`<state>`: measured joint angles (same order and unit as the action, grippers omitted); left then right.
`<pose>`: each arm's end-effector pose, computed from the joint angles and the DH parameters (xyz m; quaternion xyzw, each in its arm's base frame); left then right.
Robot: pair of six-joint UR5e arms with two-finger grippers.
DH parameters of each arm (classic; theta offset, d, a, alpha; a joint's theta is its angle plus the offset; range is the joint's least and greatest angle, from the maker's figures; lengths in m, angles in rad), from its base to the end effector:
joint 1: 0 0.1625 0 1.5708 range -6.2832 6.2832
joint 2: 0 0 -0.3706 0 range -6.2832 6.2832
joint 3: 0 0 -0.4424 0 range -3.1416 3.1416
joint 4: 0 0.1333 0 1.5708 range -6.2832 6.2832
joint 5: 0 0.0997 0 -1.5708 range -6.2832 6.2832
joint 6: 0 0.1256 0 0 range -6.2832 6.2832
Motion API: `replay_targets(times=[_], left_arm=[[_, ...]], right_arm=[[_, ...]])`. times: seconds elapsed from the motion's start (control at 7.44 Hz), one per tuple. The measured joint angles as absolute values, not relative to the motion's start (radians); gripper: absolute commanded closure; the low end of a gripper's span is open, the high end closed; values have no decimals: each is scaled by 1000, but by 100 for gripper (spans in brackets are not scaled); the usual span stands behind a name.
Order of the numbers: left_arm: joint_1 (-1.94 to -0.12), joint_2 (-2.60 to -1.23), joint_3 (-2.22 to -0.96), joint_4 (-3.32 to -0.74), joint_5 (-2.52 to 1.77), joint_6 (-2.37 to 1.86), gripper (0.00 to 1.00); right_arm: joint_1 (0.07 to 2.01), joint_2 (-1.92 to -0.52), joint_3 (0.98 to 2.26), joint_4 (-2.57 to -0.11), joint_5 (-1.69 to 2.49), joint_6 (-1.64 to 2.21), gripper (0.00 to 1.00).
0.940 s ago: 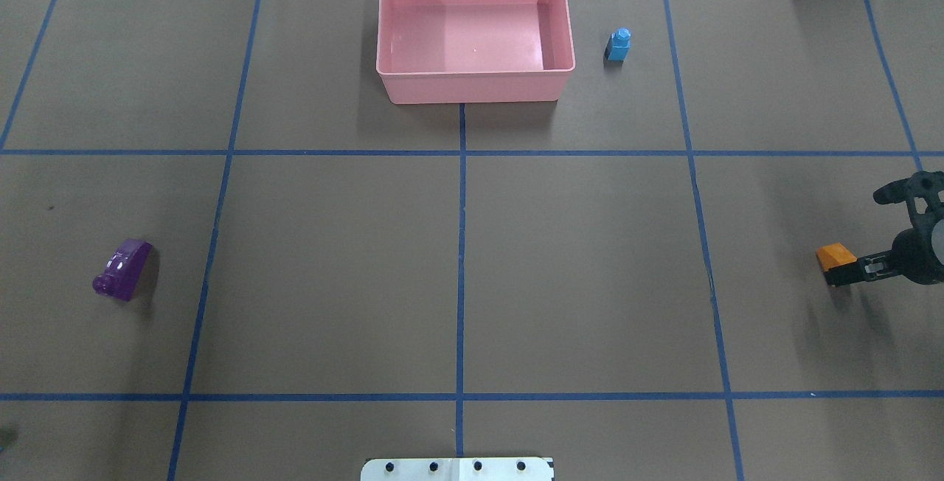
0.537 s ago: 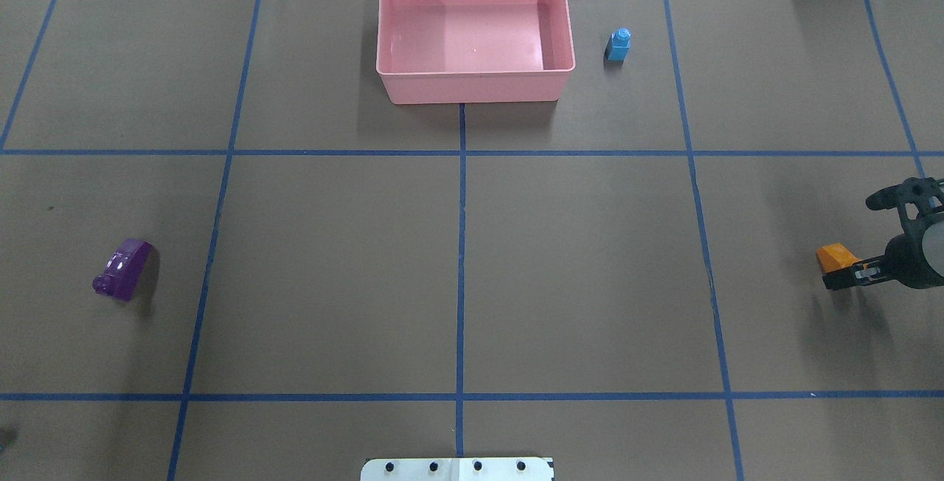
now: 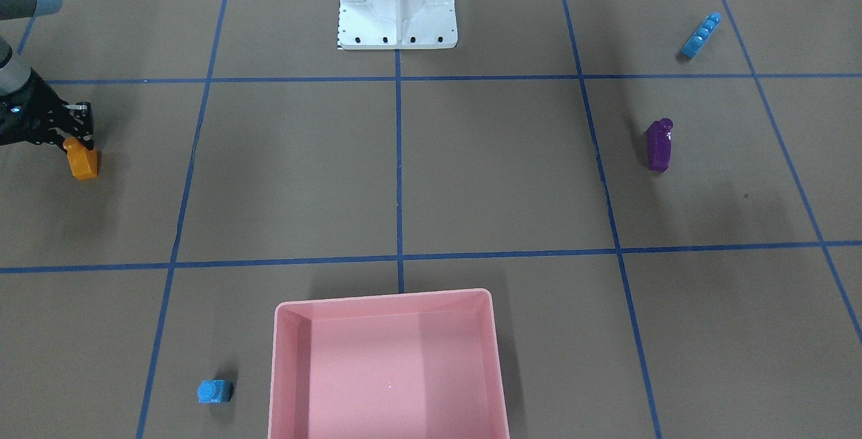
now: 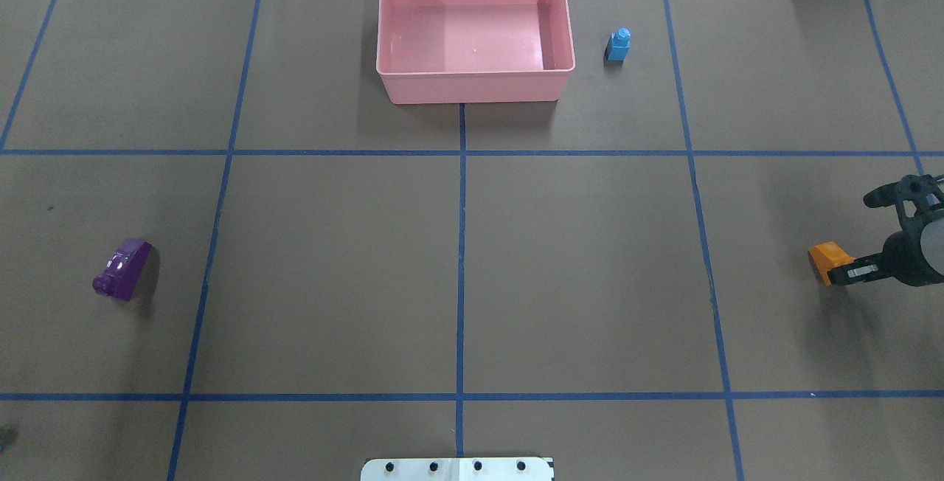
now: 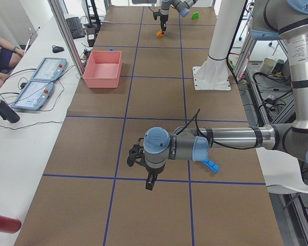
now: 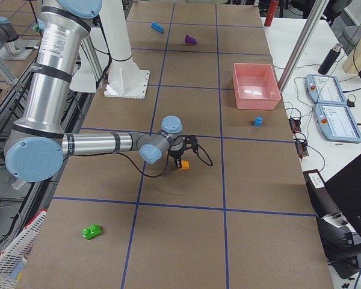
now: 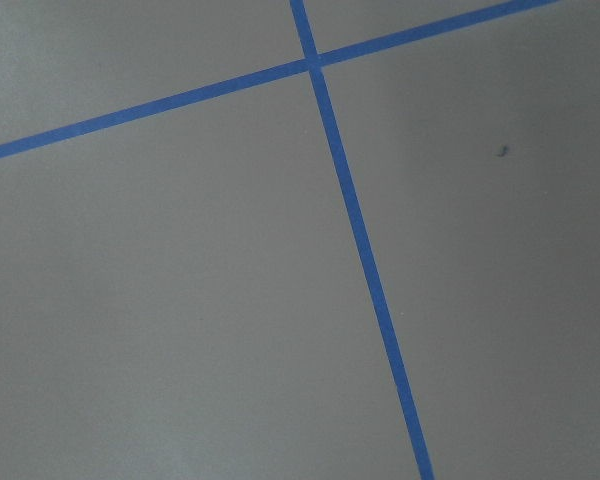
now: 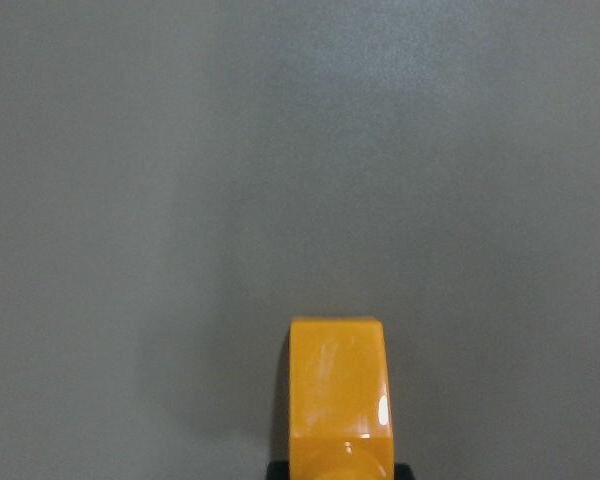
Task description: Put all blocks into box
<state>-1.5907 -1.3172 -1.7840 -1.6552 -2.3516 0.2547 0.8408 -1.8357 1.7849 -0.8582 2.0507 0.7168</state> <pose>-0.0539 -0.4516 0.6239 0.0722 0.3741 0.1166 0.9172 -0.2719 -0.4168 0.5693 0.0878 -0.3774 -0.0833 0.9181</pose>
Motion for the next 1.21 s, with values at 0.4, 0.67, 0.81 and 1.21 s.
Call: replay_targets(times=[0.4,0.67,0.81,1.21], left_arm=[[-1591,-1318,-1785,-1655,-2352,254,0],[-1591,-1318,-1786,-1655,-2352,253,0],[-1590,-1318,-1788,-1655,-2352,253,0],[-1589,-1319,-1789,-1661,-2353,253,0]], right_arm=[[931,-1708,1785,-872,2098,723,100],[1000,-1548,1782,-970,2134,730,100],[1019,-1437,1779,-1092,2141,731,100],[1020,-1016,1616,-1400,2142,779,100]])
